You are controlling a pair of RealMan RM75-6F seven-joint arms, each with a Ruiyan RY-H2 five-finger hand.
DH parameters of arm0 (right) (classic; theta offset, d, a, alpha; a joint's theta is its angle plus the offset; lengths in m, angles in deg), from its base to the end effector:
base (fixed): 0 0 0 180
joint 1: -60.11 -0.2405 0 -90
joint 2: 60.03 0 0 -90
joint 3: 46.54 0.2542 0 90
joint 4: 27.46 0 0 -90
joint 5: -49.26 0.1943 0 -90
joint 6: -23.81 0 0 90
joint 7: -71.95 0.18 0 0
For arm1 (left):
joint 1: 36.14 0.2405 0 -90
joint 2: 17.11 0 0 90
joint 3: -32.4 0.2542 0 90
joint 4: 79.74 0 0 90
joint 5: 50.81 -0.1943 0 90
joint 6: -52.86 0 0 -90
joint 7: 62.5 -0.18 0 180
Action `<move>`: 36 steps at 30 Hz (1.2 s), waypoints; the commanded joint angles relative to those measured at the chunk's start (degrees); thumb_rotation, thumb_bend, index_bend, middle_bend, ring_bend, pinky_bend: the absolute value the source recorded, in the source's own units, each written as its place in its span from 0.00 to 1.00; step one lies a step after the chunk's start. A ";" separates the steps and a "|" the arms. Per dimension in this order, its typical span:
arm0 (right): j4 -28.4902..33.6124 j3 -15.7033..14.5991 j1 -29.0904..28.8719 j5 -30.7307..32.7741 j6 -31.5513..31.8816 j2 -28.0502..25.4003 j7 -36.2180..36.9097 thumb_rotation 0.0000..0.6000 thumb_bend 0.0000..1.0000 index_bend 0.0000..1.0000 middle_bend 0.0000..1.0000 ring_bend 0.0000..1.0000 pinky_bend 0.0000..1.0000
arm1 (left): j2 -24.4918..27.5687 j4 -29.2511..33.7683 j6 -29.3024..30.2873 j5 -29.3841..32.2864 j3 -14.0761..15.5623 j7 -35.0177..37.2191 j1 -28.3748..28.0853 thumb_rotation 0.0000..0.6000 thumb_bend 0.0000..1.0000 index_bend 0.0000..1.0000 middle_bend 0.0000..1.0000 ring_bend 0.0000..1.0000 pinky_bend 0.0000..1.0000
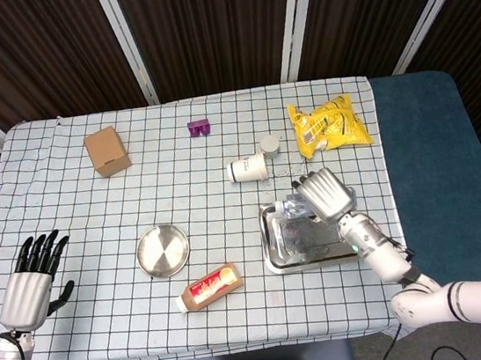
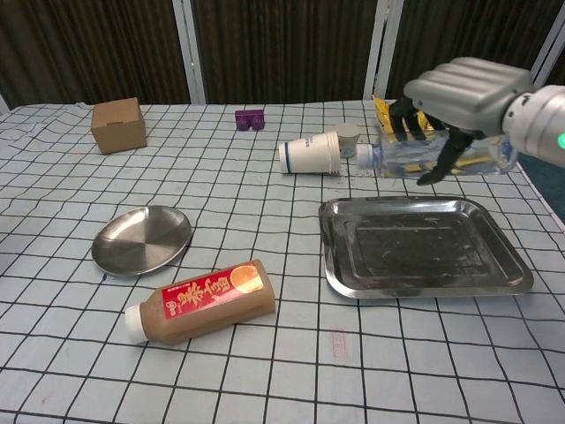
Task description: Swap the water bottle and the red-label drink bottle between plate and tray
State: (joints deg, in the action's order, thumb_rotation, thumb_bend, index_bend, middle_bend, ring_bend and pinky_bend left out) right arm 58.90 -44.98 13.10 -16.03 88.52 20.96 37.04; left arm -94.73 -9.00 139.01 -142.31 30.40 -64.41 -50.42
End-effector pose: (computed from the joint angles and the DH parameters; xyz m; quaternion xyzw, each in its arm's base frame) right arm -0.1431 -0.3809 0.0347 0.7898 -0.1792 0.3014 0.5032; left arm -0.2944 0.2671 0.1231 -0.6712 -0.2605 -0.3998 0.5672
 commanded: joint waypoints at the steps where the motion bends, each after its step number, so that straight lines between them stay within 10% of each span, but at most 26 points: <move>1: -1.10 -3.46 3.62 -4.31 0.26 -1.00 3.91 1.00 0.26 0.94 0.76 0.77 0.80 | -0.13 0.05 -0.05 -0.22 0.15 -0.12 -0.06 1.00 0.35 0.00 0.00 0.00 0.00; 13: -12.01 -3.62 5.67 -7.96 -3.94 8.00 8.11 1.00 0.26 0.80 0.74 0.65 0.72 | -0.26 -0.23 -1.02 -1.11 1.02 0.55 -0.37 1.00 0.35 0.00 0.00 0.00 0.00; 25: -10.09 -2.27 6.40 -7.30 -8.39 7.24 9.30 1.00 0.25 0.01 0.17 0.09 0.34 | -0.20 -0.31 -1.13 -0.88 0.94 0.71 -0.27 1.00 0.35 0.00 0.00 0.00 0.00; 36: 6.84 -2.51 14.41 -11.87 2.93 -4.34 16.32 1.00 0.21 0.00 0.03 0.00 0.15 | 2.67 6.60 -2.20 -7.04 5.48 6.25 -1.25 1.00 0.35 0.00 0.00 0.00 0.04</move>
State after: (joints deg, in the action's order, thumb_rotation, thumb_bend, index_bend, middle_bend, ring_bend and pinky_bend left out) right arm 60.88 -46.75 23.82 -25.54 86.50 20.84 51.21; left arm -93.52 -5.25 137.90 -147.00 33.90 -59.46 -51.01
